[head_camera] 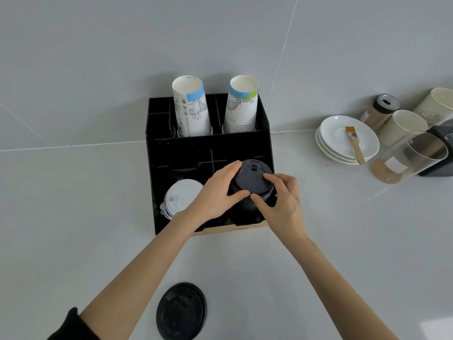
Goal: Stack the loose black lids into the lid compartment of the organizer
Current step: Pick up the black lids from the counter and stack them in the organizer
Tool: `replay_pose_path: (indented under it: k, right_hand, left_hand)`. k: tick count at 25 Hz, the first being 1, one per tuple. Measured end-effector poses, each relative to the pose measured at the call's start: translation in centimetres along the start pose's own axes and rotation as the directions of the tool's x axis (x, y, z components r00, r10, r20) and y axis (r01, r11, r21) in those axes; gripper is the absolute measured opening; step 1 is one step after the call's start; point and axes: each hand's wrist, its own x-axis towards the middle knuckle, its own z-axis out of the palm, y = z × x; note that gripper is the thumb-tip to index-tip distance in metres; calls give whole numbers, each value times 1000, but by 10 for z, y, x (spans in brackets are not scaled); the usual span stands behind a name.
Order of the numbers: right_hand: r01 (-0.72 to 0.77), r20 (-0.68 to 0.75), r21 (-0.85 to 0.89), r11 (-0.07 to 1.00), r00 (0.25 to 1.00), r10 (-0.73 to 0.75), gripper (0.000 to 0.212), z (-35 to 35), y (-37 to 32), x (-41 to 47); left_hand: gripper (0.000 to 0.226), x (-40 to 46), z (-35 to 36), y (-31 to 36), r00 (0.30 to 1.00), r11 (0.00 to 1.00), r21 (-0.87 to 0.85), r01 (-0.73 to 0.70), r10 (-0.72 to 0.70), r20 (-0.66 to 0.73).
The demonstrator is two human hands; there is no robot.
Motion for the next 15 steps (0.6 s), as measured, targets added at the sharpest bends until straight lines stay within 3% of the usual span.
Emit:
replay_pose_path:
  k: [8, 15]
  right_hand:
    - [4, -29, 31, 1000, 1000, -3, 47, 1, 4, -7]
    - [28, -16, -61, 998, 999, -30, 49, -4, -4, -8]
  left_hand:
    - [68, -4, 2, -2, 999, 1000, 11, -27, 27, -18]
    - [69, -13, -2, -3, 998, 999, 25, -23, 24, -50]
